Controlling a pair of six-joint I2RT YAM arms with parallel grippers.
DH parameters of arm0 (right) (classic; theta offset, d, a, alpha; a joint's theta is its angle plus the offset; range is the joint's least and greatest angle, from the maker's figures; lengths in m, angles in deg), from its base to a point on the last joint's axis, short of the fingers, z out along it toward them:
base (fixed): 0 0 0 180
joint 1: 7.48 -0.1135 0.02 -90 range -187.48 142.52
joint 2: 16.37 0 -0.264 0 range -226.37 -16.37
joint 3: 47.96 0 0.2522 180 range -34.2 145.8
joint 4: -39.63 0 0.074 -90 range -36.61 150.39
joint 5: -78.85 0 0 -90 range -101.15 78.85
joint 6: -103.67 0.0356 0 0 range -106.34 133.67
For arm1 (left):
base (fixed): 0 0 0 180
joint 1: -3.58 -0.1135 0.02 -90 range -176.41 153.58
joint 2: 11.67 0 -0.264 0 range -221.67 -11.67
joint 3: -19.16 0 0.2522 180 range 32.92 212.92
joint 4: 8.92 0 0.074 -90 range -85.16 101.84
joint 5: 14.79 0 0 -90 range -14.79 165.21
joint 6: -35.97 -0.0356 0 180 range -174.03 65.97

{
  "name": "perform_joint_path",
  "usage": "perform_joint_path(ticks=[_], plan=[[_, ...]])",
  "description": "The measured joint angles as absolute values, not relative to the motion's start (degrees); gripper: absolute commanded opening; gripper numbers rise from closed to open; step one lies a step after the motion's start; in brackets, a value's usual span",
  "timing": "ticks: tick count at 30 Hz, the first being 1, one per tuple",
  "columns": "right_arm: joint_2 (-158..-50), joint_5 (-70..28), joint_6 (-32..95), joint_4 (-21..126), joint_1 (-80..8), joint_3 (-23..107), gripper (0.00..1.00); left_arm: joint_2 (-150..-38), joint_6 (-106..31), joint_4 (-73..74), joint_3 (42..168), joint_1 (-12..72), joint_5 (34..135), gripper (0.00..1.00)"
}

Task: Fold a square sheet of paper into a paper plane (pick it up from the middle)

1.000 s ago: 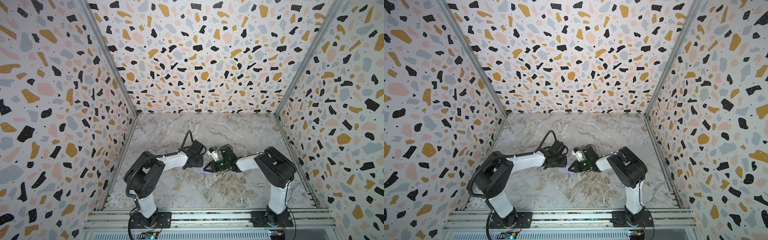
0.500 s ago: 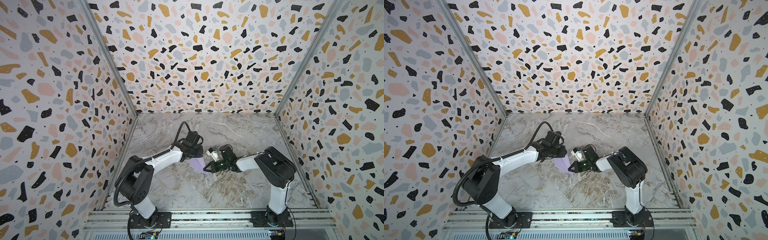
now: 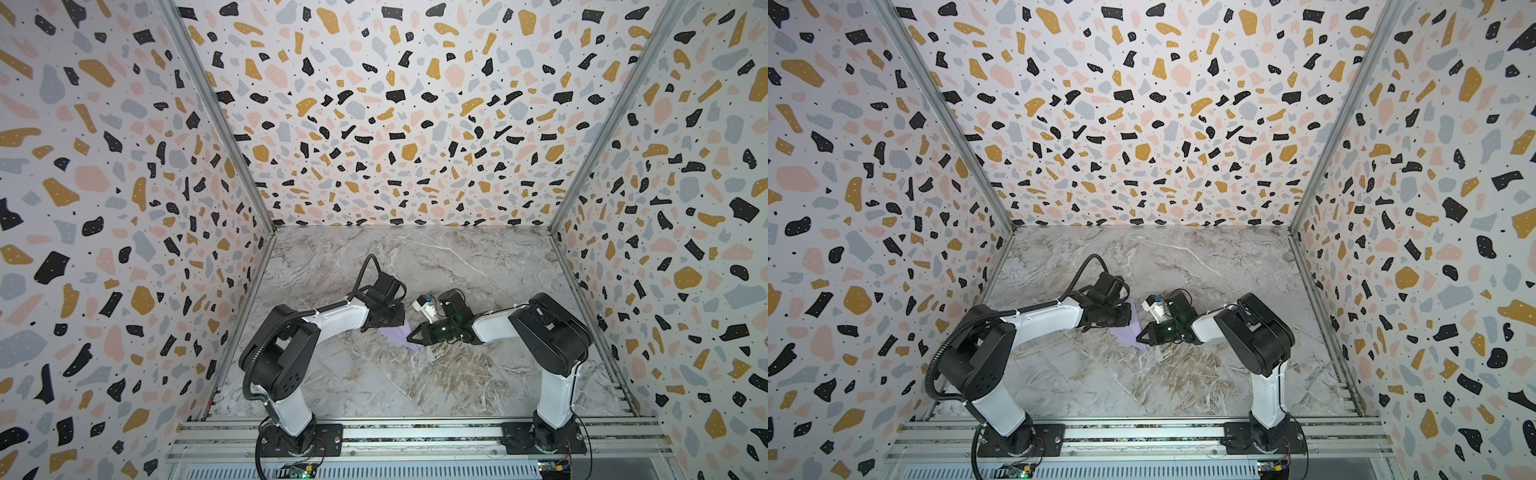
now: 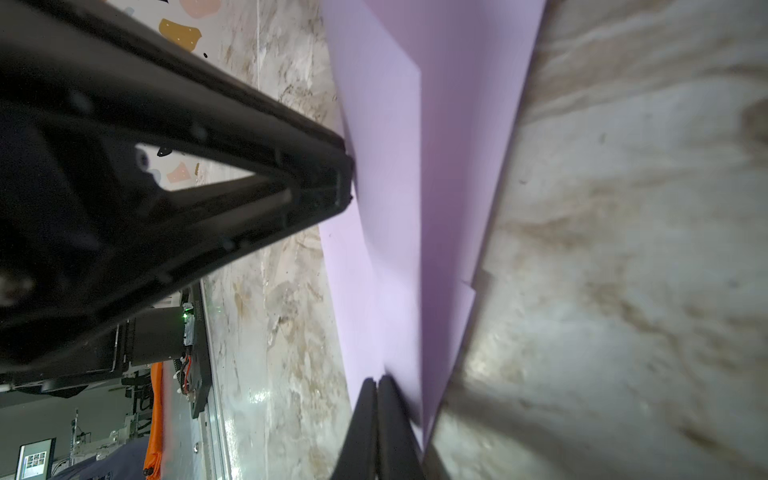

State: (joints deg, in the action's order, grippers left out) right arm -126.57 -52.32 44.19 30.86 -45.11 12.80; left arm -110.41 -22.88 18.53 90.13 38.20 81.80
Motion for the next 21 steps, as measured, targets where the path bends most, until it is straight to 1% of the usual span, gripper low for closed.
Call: perform_joint_path(ticks=[7,21], plan=[[-126.57,-52.32,44.19,30.86,-45.11,12.80,0.05,-112.88,-22.88,18.47,90.13,38.20,81.12,0.12],[-126.59,-52.34,44.19,30.86,-45.11,12.80,0.05,-113.84,-22.94,18.51,90.13,38.20,79.53,0.11]])
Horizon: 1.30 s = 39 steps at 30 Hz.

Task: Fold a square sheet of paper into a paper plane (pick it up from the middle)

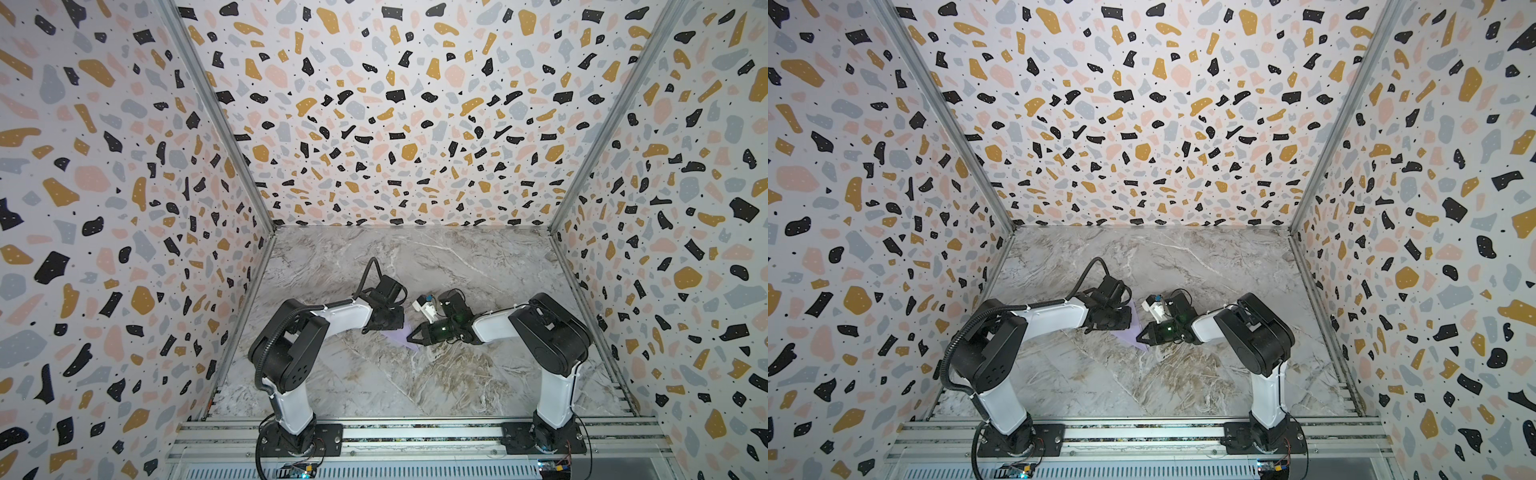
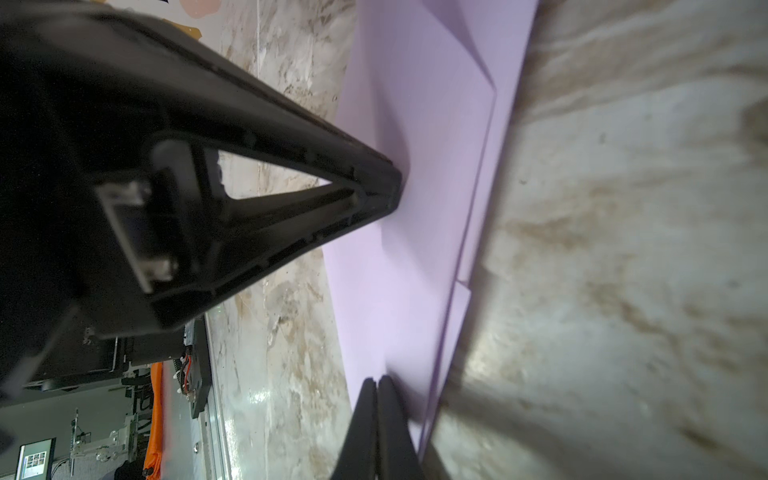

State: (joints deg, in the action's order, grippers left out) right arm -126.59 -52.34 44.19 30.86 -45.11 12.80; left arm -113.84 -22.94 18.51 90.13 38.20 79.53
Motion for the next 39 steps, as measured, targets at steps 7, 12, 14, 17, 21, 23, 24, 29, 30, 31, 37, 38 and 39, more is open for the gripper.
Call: perform_joint_path(ticks=[7,12,14,17,21,23,24,29,30,31,37,38,39], plan=[[-126.59,-52.47,43.95,30.82,-45.06,12.80,0.05,-114.26,-22.92,18.64,90.17,38.33,78.19,0.11],[-126.46,-52.54,43.14,30.91,-45.06,12.67,0.05,-114.35,-22.88,18.73,90.17,38.65,77.06,0.10],[-125.89,-52.47,42.72,31.47,-45.04,12.30,0.05,-114.41,-22.83,18.75,90.15,38.89,76.40,0.10],[-124.64,-52.45,42.05,32.94,-44.98,11.36,0.05,-114.43,-22.70,18.36,89.80,39.20,75.55,0.09],[-123.09,-52.47,41.15,34.51,-44.93,9.94,0.05,-114.17,-22.46,17.33,88.97,39.42,74.92,0.09],[-122.30,-52.36,40.63,35.23,-44.82,9.19,0.05,-114.00,-22.29,16.76,88.53,39.46,74.83,0.08],[-121.98,-52.27,40.47,35.47,-44.82,8.87,0.05,-113.95,-22.27,16.61,88.42,39.48,74.81,0.08],[-119.88,-51.90,39.42,37.18,-44.71,6.92,0.05,-113.73,-21.92,16.04,88.03,39.66,74.48,0.08],[-119.38,-51.88,39.21,37.49,-44.67,6.61,0.05,-113.71,-21.89,16.00,88.03,39.68,74.46,0.08],[-118.74,-51.84,39.01,38.25,-44.67,6.33,0.06,-113.69,-21.89,16.00,88.03,39.70,74.44,0.08],[-115.03,-51.38,39.10,41.14,-44.69,4.76,0.08,-113.67,-21.87,15.96,88.01,39.73,74.44,0.08],[-114.72,-51.36,39.27,40.96,-44.74,4.84,0.08,-113.67,-21.89,15.98,88.01,39.73,74.44,0.08],[-114.59,-51.38,39.45,40.94,-44.76,5.13,0.08,-113.67,-21.89,15.98,88.01,39.73,74.44,0.08]])
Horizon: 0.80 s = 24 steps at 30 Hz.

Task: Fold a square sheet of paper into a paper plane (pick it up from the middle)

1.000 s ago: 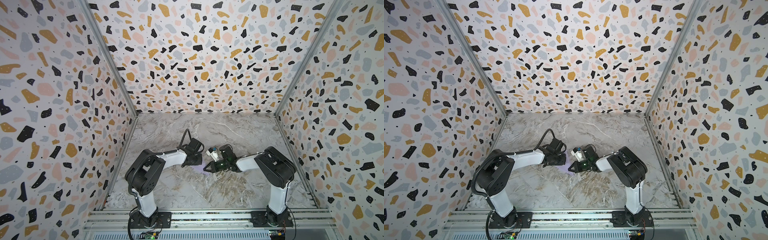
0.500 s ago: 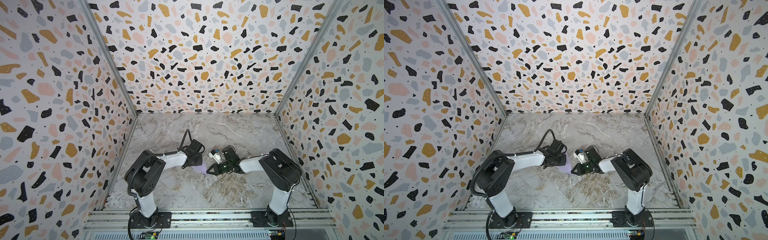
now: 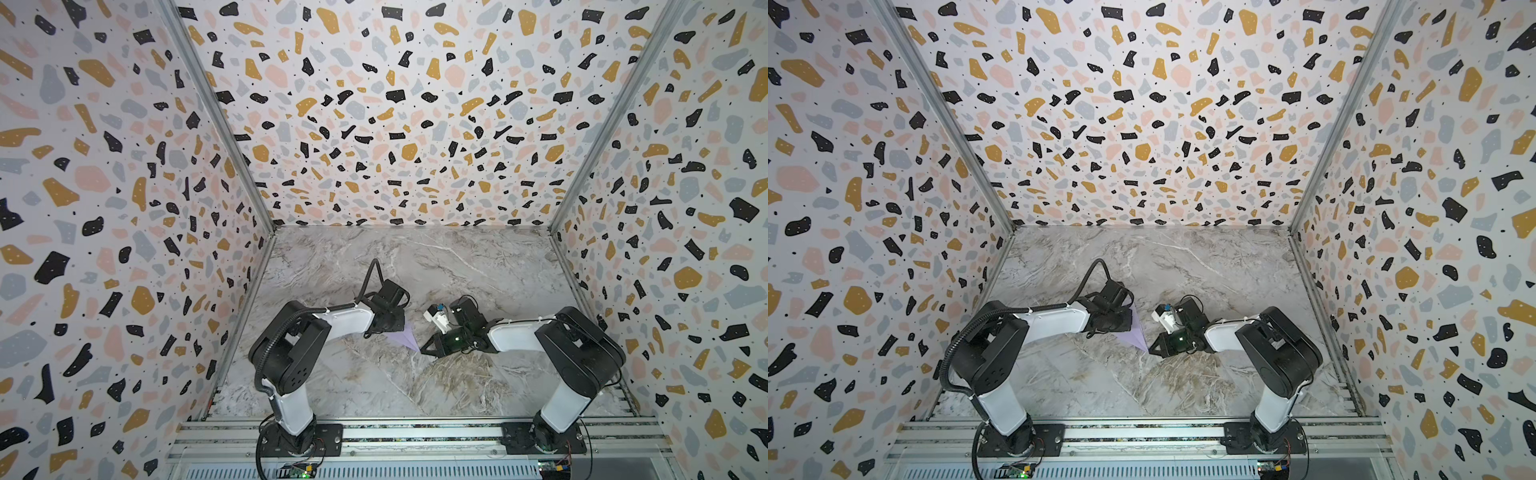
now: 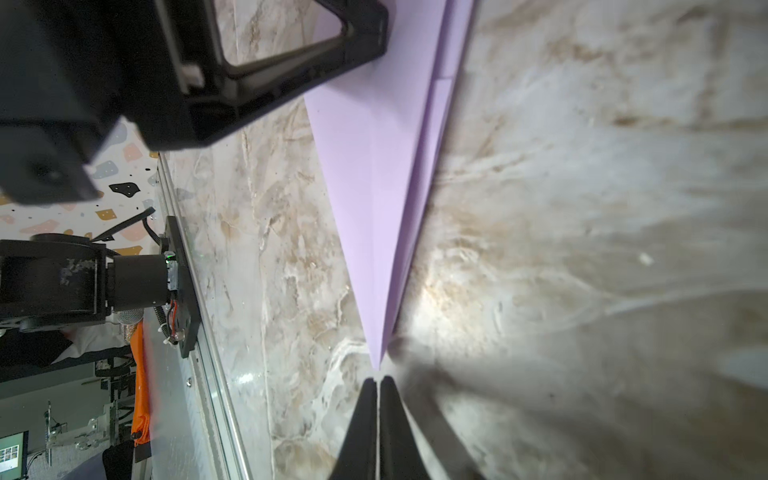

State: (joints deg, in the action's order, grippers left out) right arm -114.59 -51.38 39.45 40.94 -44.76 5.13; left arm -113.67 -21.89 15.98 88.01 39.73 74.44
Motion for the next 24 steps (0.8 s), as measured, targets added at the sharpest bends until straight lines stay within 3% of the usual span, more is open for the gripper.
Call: perform_joint_path(ticks=[12,24], plan=[[-121.36,-48.56,41.59,39.65,-46.81,15.58,0.04,-113.65,-21.89,15.98,88.03,39.77,74.37,0.08],[-121.52,-47.09,41.33,40.96,-47.14,12.84,0.02,-113.65,-21.85,15.91,87.94,39.99,73.85,0.08]])
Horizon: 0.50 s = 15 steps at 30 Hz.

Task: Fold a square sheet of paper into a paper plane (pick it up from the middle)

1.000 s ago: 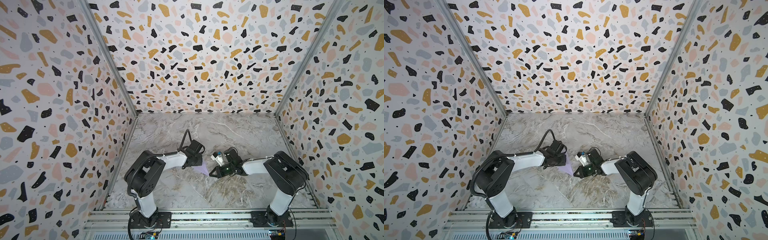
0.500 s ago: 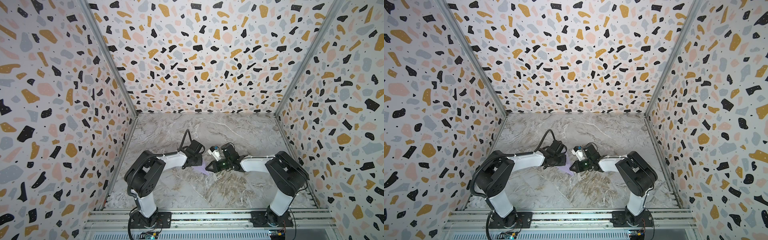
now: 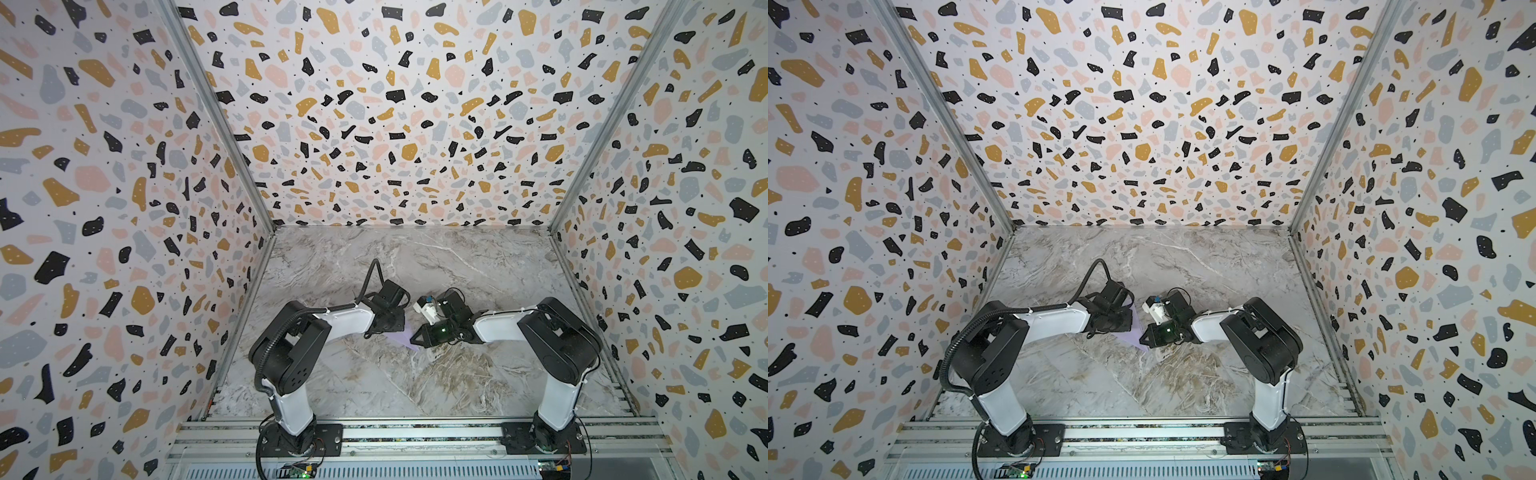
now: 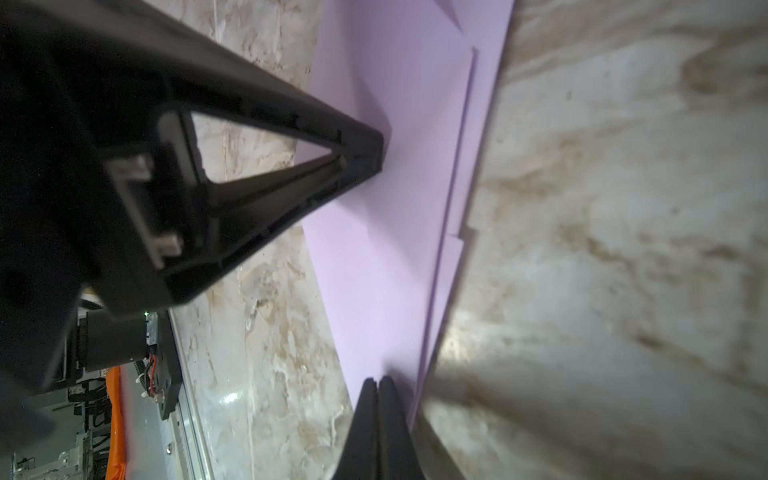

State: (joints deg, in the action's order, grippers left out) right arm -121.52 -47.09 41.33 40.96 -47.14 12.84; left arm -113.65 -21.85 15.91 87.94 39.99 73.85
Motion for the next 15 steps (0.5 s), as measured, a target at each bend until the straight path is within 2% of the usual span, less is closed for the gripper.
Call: perform_joint_path(ticks=[15], plan=[[-111.79,-47.23,39.38,44.83,-46.81,4.36,0.03,-113.51,-21.87,15.87,87.92,40.01,73.85,0.08]])
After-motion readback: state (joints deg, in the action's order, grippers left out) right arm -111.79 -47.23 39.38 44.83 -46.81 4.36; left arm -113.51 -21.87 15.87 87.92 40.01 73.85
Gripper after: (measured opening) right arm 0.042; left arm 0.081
